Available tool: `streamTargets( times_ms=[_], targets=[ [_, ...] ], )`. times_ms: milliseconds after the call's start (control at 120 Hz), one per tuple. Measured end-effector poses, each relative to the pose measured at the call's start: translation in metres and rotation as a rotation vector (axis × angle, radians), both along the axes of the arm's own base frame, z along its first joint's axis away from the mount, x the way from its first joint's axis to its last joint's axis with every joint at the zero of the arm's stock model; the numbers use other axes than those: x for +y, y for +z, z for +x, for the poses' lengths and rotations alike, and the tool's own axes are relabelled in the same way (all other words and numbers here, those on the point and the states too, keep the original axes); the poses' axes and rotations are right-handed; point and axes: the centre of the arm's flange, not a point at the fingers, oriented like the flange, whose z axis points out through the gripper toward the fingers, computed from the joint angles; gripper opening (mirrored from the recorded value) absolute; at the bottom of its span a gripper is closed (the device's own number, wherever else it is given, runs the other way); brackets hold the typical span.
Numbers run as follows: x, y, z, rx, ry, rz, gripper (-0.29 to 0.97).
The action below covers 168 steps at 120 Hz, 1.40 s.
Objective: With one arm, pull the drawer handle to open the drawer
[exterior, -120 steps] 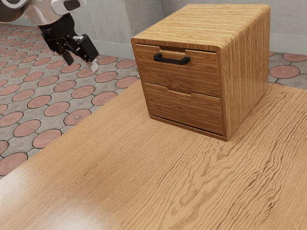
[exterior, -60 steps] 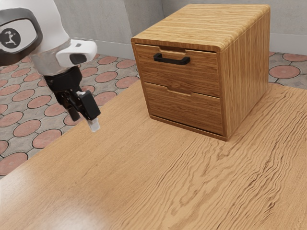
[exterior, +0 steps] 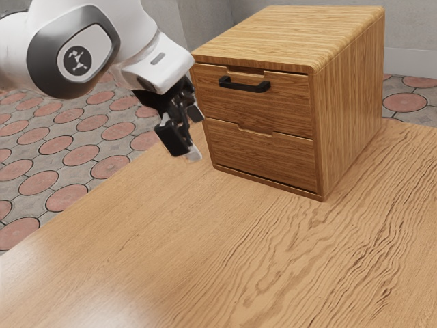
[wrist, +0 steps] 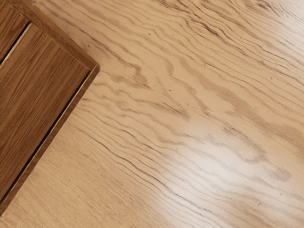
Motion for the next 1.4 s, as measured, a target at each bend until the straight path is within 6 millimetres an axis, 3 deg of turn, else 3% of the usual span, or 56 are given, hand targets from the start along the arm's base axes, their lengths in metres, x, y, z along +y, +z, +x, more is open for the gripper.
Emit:
streamTargets(
  times_ms=[158, 400, 608, 742, 858, 975, 1208, 1400],
  targets=[
    [-0.014, -0.007, 0.018, -0.019, -0.2, 0.068, 0.68],
    [-0.004, -0.005, 0.066, -0.064, -0.365, 0.169, 0.68],
    [0.02, 0.0, 0.07, -0.082, -0.441, 0.194, 0.68],
    [0.047, -0.001, 0.07, -0.09, -0.459, 0.175, 0.68],
    [0.044, -0.004, 0.073, -0.092, -0.505, 0.176, 0.68],
    [0.045, -0.004, 0.092, -0.111, -0.53, 0.189, 0.68],
    [0.054, -0.028, 0.112, -0.084, -0.556, 0.194, 0.68],
    [0.057, -0.021, 0.115, -0.111, -0.566, 0.212, 0.68]
  ],
)
